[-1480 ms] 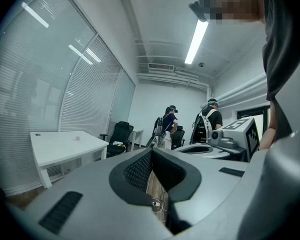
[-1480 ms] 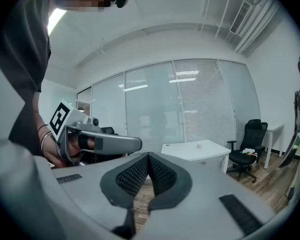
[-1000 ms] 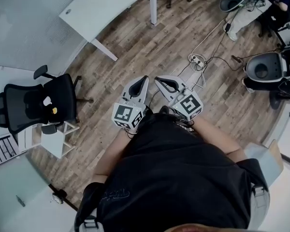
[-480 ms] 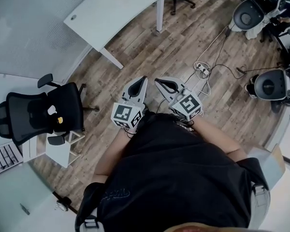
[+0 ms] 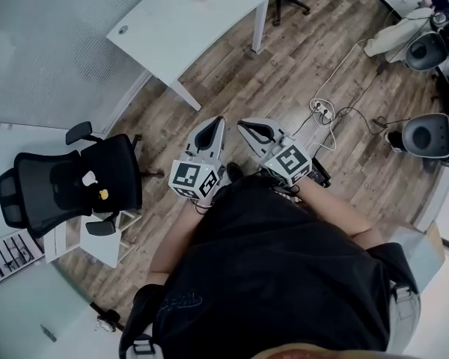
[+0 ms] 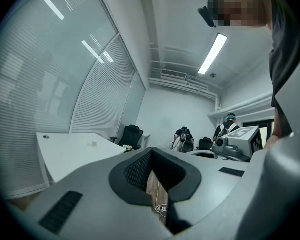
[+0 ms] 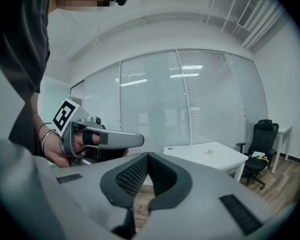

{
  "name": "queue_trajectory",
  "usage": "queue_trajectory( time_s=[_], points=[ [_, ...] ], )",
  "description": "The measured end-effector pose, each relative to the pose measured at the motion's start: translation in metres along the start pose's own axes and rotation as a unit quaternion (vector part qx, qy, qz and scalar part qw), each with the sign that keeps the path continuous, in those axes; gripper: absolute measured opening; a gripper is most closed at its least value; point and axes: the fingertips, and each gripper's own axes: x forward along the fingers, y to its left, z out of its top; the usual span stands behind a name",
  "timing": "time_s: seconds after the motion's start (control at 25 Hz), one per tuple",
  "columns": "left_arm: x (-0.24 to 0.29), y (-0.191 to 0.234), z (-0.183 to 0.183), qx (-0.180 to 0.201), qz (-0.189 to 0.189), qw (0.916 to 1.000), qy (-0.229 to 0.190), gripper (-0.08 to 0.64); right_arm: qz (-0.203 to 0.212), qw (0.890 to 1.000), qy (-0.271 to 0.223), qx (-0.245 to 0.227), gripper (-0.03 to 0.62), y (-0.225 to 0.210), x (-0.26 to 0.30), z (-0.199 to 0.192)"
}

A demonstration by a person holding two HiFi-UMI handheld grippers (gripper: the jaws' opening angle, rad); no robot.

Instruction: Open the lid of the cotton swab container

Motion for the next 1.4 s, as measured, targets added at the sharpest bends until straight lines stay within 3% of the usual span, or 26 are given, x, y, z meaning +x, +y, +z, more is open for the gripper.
queue_trajectory(
  time_s=[0.4, 0.8, 1.12, 1.4],
  points=[
    [0.011, 0.028, 0.006, -0.009, 0.003, 1.0000, -0.003, 0.014, 0.009, 1.000, 0.007, -0.003, 0.021, -0.016, 0.027, 0.002],
    [0.054, 0.046, 0.011, -0.014, 0.022, 0.9996, 0.005, 0.014, 0.034, 0.999, 0.006, 0.005, 0.021, -0.067, 0.049, 0.005],
    [0.133, 0.048, 0.024, -0.007, 0.023, 0.9997, 0.004, 0.014, 0.046, 0.999, 0.010, 0.001, 0.021, -0.144, 0.051, 0.010],
    [0.207, 0.024, 0.031, -0.003, 0.016, 0.9999, 0.001, 0.014, 0.046, 0.999, 0.008, -0.005, 0.021, -0.214, 0.025, 0.011]
  ],
)
